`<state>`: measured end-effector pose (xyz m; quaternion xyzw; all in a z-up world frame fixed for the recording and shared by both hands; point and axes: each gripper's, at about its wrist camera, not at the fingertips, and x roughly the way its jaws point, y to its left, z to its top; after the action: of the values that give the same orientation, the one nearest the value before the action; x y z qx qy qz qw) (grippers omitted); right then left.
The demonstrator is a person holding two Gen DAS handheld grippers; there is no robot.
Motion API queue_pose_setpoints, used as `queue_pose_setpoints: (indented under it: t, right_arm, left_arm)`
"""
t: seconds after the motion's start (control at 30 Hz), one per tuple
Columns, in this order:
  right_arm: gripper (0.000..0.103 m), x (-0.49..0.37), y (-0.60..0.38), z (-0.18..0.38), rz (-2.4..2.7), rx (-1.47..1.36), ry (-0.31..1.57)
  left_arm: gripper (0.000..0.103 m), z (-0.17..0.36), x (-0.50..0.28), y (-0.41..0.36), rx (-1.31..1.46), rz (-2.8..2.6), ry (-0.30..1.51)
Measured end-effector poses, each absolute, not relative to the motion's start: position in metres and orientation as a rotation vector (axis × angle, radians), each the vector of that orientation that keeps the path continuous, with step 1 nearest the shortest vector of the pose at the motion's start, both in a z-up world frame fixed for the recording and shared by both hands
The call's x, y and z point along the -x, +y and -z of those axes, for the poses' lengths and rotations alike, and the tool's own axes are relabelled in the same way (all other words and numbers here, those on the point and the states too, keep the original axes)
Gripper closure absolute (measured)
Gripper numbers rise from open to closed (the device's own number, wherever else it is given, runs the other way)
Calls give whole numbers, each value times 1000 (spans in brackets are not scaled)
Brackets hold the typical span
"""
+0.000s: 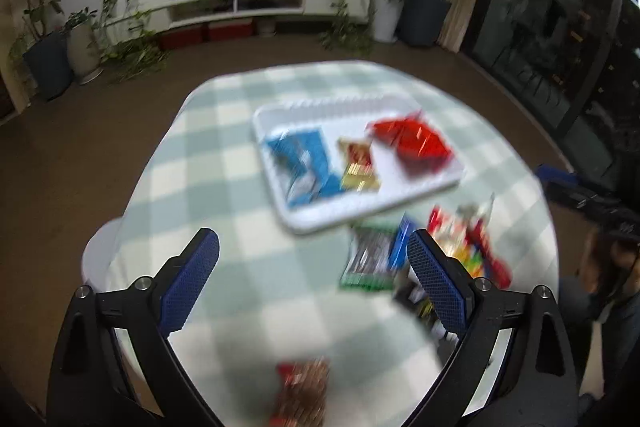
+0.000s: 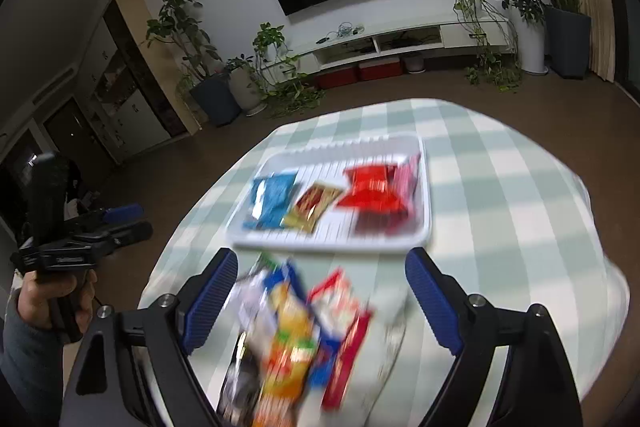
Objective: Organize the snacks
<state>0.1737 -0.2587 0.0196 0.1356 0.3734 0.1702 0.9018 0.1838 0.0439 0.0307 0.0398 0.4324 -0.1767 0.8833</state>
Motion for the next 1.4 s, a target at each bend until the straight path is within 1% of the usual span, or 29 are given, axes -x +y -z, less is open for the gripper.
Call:
queue_pose_setpoints:
  t: [0.2,0.37,0.47,0.6,0.7,0.8,0.87,1.1,1.17,1.23,1.4]
  right_arm:
    - [14,-114,-245,5,-358,-293,800]
    - [14,-83,-234,16,-378,-278,813]
    - [14,-74,-232,22,-384,-288,827]
    - [14,-67,-229,26,-395,-297,837]
    - [14,-63,-226,26,-404,-295,841]
    - [14,-58,-223,25,-407,-295,838]
    - [14,-57,-222,25,-405,-292,839]
    - [14,-53,-218,24,-410,-281,844]
    - [14,-53,-216,25,-410,-276,847]
    - [14,-53,-214,26,-412,-273,852]
    - [15,-52,-210,25,-417,-266,854]
  left_arm:
    - [7,23,-123,65,-98,319,1013]
    - [7,65,-107,69,-106,265,1093]
    - [7,78,-104,62,-154,240,1117]
    - [7,79,-106,59,-169,254,1120]
    - [10,81,-111,55,-184,273,1139]
    - [20,84,-115,50,-203,287,1157]
    - [35,87,-119,50,-192,292,1172]
    - [52,92,-124,51,-180,296,1179]
    - [64,91,-123,51,-186,299,1173]
    - [68,91,-123,50,-188,303,1170]
    - [72,90,-120,50,-184,317,1164]
